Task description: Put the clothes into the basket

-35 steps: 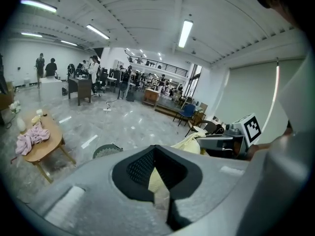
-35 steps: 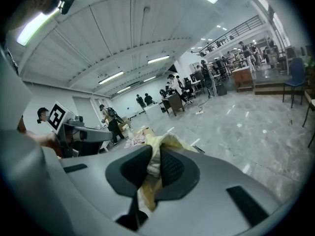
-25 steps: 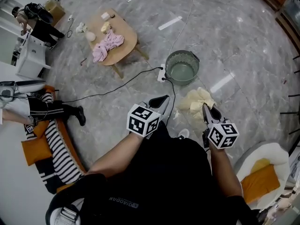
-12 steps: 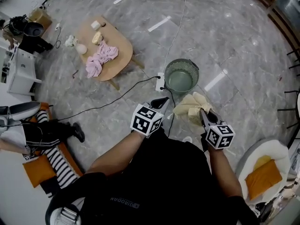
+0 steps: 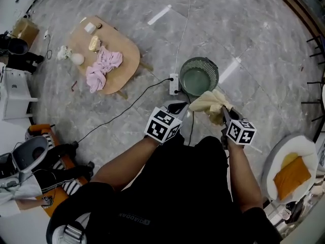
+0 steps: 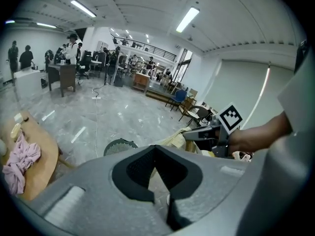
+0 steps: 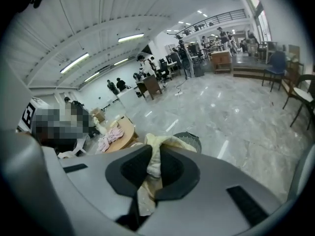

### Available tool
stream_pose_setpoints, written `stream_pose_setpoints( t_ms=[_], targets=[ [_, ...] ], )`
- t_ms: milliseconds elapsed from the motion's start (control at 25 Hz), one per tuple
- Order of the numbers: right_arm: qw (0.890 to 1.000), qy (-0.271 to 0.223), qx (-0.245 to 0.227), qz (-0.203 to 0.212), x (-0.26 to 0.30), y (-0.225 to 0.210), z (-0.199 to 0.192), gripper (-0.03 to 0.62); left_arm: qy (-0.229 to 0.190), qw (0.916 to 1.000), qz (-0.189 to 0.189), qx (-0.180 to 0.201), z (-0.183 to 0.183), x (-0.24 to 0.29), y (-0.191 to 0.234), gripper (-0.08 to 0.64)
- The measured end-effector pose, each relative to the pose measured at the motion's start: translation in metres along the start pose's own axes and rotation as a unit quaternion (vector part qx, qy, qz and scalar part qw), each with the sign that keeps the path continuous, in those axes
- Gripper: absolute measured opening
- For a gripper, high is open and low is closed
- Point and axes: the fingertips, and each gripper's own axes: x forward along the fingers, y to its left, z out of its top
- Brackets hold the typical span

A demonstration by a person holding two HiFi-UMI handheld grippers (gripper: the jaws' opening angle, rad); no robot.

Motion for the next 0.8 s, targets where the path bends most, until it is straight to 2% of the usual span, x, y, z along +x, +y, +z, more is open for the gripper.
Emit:
stream_pose_setpoints(
  t_ms=[240,480,800],
  targets=[
    [0.999,0.032,0.027,-0.012,0.049,-0.015,-0.003,0.037,0.015,0.9995,0.005,-0.025,-0.007,0.015,0.028,0.000],
    [0.997,0.062,0.053,-0.012,0.107,-0.044,-0.002,0.037,0.005,0.9968,0.045,-0.065,-0.003,0.040,0.052,0.000],
    [0.995,0.102,0.025,0.000,0.194,-0.074,-0.012,0.037,0.005,0.9881,0.097,-0.119,-0.022,0.070,0.080,0.000]
  ],
)
